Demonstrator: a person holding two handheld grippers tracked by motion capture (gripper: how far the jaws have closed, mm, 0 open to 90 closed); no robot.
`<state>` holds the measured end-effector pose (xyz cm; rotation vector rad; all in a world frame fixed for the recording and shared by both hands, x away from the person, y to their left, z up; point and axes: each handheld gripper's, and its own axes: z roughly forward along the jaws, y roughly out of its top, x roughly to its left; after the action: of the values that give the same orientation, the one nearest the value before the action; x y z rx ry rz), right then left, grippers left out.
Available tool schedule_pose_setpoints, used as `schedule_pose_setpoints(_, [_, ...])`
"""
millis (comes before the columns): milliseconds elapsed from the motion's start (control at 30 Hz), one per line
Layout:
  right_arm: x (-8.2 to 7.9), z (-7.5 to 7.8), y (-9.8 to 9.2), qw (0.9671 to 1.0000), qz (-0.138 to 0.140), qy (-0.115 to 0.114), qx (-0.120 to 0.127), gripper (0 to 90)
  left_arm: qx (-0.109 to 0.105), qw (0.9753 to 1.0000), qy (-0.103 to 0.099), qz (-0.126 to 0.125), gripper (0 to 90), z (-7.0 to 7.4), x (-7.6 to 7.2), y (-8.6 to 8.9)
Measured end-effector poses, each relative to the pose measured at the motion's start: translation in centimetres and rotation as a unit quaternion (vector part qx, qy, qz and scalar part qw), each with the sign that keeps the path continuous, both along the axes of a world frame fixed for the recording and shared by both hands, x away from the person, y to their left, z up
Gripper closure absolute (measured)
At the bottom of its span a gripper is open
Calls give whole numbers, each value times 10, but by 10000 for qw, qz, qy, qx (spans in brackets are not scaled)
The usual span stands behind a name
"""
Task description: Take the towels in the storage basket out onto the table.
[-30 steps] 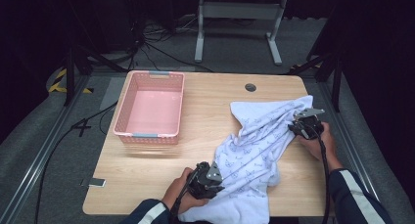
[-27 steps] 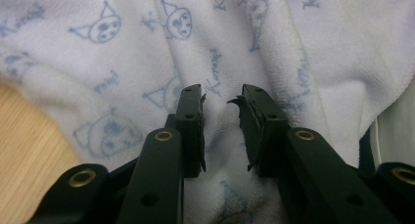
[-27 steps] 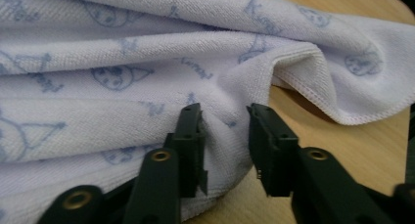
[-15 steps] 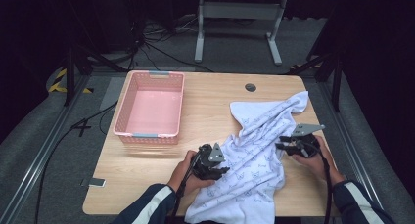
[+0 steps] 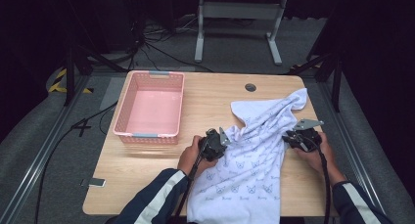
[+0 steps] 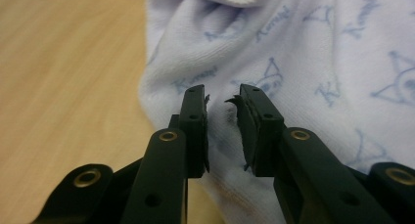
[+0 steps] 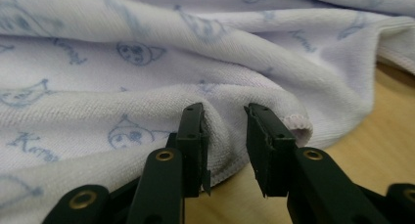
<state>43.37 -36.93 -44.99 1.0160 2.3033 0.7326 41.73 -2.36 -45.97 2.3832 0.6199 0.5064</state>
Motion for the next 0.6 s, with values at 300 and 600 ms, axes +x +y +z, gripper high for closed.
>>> schedule_pose_setpoints(300, [27, 0, -5, 9983, -484, -191, -252, 613, 254, 9977, -29, 620, 768, 3, 22, -2])
schedule_pose_setpoints(600, [-40, 23, 0, 9891, 1366, 108, 540, 560, -349, 9950, 252, -896, 560, 20, -44, 14])
